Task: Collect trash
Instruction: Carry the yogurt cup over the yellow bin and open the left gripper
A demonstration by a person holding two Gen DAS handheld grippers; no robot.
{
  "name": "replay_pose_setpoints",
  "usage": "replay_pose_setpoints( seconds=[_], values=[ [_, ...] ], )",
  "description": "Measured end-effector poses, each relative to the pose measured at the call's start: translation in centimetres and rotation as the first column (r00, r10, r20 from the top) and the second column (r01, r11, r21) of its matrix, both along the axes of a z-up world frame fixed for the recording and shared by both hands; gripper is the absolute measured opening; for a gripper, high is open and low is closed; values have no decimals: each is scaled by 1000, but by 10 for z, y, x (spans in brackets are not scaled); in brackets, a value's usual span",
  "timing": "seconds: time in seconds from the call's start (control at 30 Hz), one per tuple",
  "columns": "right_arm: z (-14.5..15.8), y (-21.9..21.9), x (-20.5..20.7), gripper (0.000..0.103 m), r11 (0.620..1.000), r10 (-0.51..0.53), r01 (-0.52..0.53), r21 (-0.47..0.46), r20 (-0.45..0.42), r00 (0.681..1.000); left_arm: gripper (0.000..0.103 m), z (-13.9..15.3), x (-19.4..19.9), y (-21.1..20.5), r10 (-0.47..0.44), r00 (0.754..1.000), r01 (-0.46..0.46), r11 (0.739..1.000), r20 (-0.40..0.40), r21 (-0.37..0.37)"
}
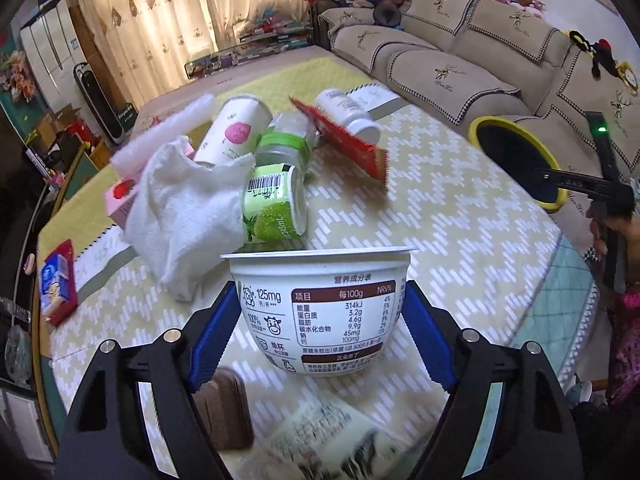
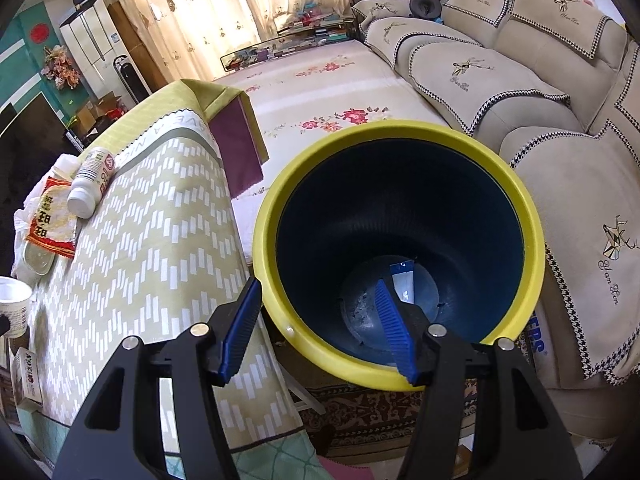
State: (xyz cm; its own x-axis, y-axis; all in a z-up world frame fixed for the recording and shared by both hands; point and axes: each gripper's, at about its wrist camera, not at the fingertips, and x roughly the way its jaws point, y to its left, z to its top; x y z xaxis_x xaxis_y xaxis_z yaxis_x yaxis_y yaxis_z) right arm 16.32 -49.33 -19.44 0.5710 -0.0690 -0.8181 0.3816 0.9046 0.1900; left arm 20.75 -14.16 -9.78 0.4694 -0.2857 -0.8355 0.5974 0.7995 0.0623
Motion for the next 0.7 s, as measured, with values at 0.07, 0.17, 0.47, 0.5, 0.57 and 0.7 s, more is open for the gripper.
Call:
replay_pose_setpoints(
  seconds=[0.07,0.17,0.47,0.5,0.57,0.7],
  values=[
    [2,-1,-4,56,1000,1,-1,3,7,1000,80,12,-14,-1,-13,1000,14,1000,15,-17],
    [7,-2,-9,56,1000,-1,1,8,25,1000,80,30,-32,-8,-33,999,35,998,40,-56],
    [33,-18,-45,57,999,-41,44,-22,103,994,80,53,-51,-106,-187,980,195,969,70,-149],
    [35,-20,-50,57,998,-48,51,-30,106,993,80,52,-50,-122,-206,976,213,966,64,-148],
    [39,-29,-64,57,996,-75,81,-47,117,990,80,48,-45,-158,-242,969,248,959,54,-141],
    [40,-50,-95,57,988,-138,146,-56,131,982,80,33,-31,-230,-298,954,298,947,15,-118]
  ],
)
